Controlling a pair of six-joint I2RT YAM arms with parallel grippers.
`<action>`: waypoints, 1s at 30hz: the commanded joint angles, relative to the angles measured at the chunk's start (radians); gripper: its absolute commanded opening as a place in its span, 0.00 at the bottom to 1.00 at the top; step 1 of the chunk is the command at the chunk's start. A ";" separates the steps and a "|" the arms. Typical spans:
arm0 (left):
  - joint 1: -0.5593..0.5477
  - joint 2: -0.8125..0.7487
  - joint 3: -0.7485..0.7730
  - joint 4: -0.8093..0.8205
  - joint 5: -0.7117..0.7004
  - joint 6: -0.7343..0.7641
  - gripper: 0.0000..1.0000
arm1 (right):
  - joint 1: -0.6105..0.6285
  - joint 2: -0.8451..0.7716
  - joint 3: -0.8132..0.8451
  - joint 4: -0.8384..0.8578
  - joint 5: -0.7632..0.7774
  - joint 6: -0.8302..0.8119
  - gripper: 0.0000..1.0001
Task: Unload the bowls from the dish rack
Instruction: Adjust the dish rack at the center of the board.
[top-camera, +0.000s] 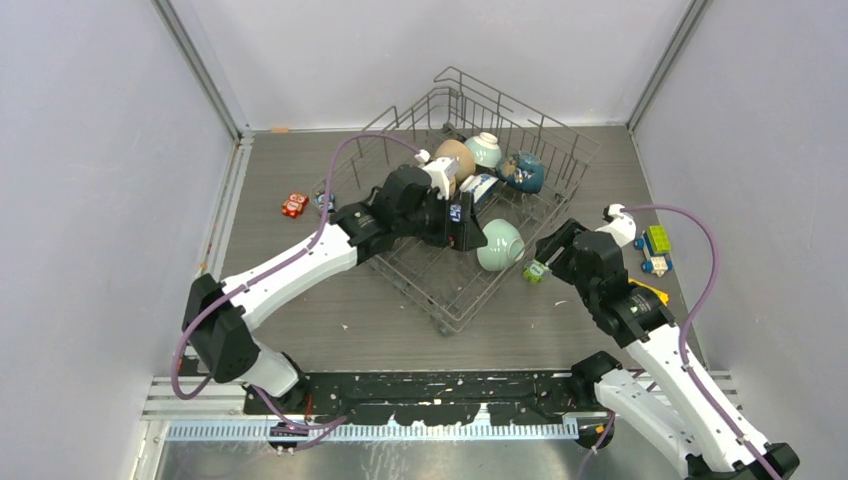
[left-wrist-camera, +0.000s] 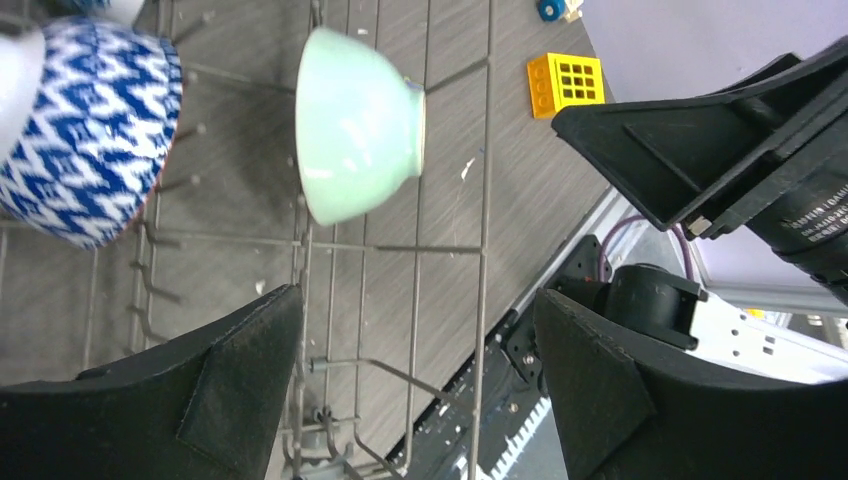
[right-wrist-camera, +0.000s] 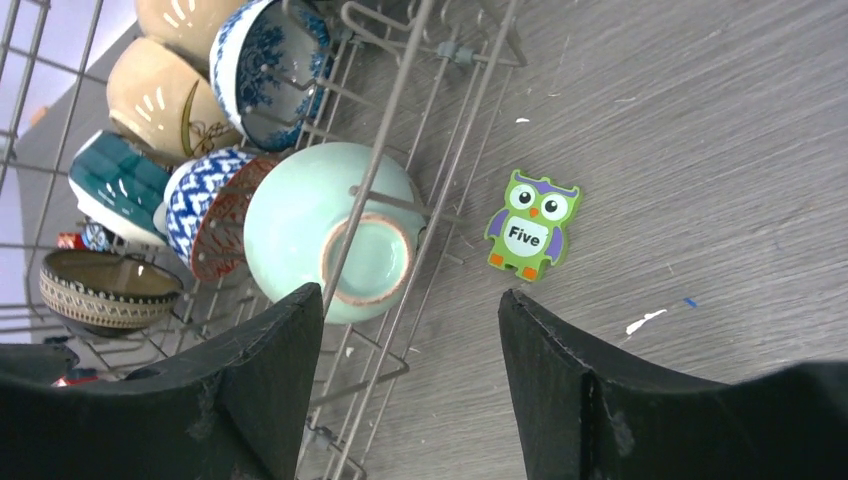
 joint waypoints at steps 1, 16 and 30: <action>0.002 0.033 0.093 -0.026 -0.010 0.101 0.86 | -0.101 0.046 -0.028 0.110 -0.146 0.094 0.68; 0.003 0.120 0.152 -0.038 0.055 0.184 0.83 | -0.114 0.201 -0.006 0.190 -0.182 0.076 0.55; 0.003 0.166 0.158 -0.023 0.082 0.193 0.79 | -0.158 0.255 0.033 0.111 -0.126 0.002 0.32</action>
